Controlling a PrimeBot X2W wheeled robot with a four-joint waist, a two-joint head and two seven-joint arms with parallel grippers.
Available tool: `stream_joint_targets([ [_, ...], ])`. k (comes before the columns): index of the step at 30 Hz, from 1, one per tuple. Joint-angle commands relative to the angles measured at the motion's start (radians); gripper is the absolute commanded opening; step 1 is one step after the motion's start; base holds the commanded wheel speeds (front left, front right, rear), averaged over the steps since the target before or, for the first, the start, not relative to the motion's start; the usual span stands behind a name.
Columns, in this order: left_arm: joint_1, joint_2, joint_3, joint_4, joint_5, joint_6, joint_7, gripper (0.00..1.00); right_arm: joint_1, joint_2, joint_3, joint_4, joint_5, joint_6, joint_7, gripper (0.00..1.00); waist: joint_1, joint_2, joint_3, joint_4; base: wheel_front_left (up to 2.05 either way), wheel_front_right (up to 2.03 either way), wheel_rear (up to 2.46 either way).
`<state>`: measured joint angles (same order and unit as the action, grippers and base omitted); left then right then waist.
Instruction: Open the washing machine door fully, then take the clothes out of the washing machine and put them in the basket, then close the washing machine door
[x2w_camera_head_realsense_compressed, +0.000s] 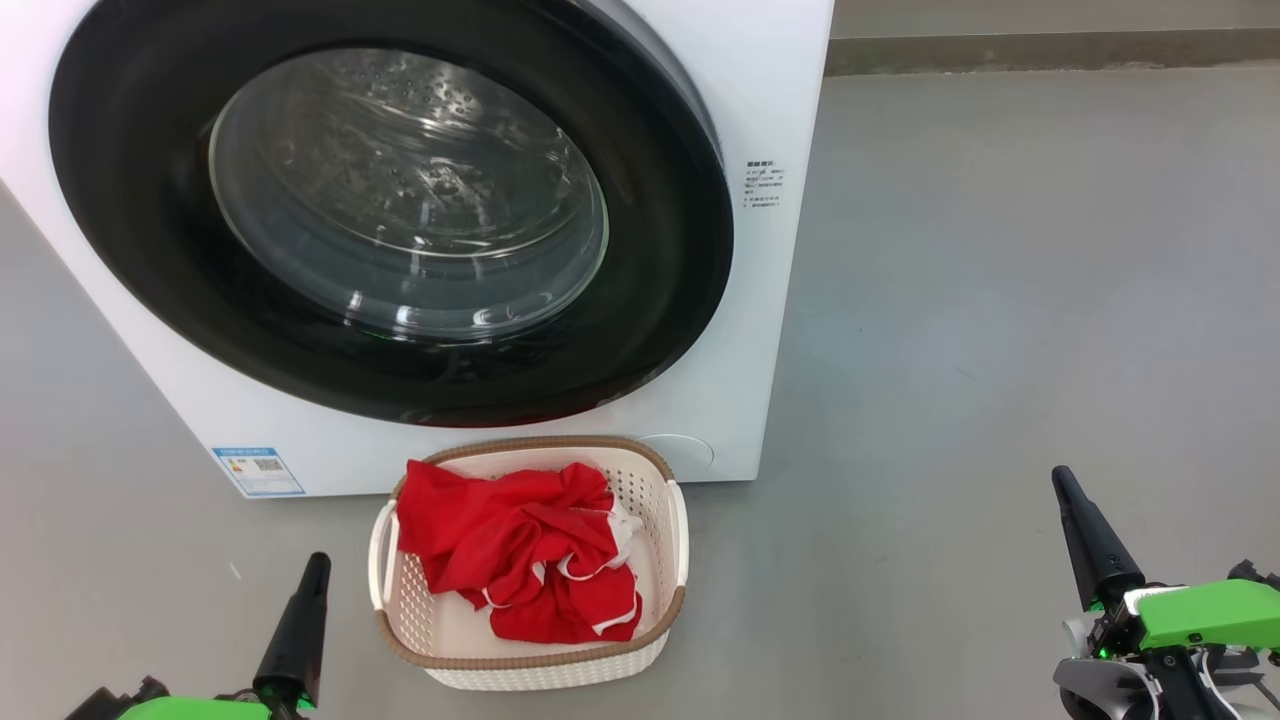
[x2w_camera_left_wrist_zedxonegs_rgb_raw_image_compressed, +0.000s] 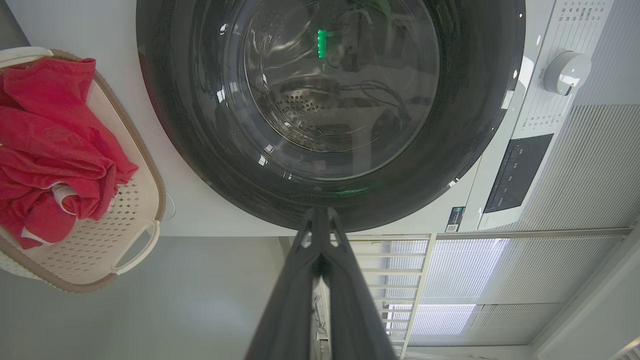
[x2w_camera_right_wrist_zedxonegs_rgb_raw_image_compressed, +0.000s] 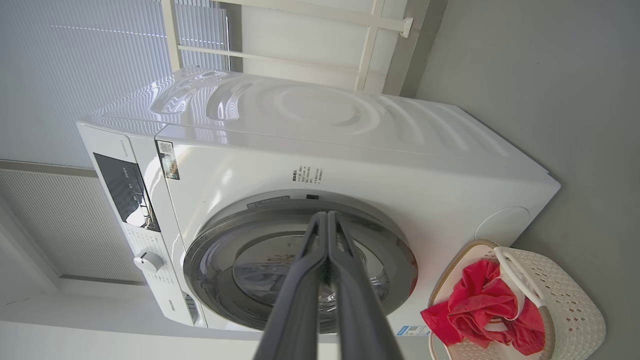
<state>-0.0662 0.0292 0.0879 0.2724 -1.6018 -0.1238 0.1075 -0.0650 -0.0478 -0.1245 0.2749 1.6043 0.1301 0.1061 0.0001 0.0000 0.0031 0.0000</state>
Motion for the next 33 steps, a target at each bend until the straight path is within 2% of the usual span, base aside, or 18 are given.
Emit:
stream_joint_targets([
  [1, -0.042, 0.021, 0.026, -0.027, -0.007, -0.007, 0.006, 0.0, -0.043, -0.005, 0.013, -0.03, 0.006, 0.001, 0.005, 0.0, -0.0001, 0.0, 0.0, 0.0, 0.0, 0.0, 0.0],
  [33, -0.042, 0.021, 0.026, -0.027, -0.007, -0.007, 0.006, 0.0, -0.043, -0.004, 0.012, -0.03, 0.005, 0.001, 0.006, 0.0, -0.0001, 0.0, 0.0, 0.0, 0.0, 0.0, 0.0],
])
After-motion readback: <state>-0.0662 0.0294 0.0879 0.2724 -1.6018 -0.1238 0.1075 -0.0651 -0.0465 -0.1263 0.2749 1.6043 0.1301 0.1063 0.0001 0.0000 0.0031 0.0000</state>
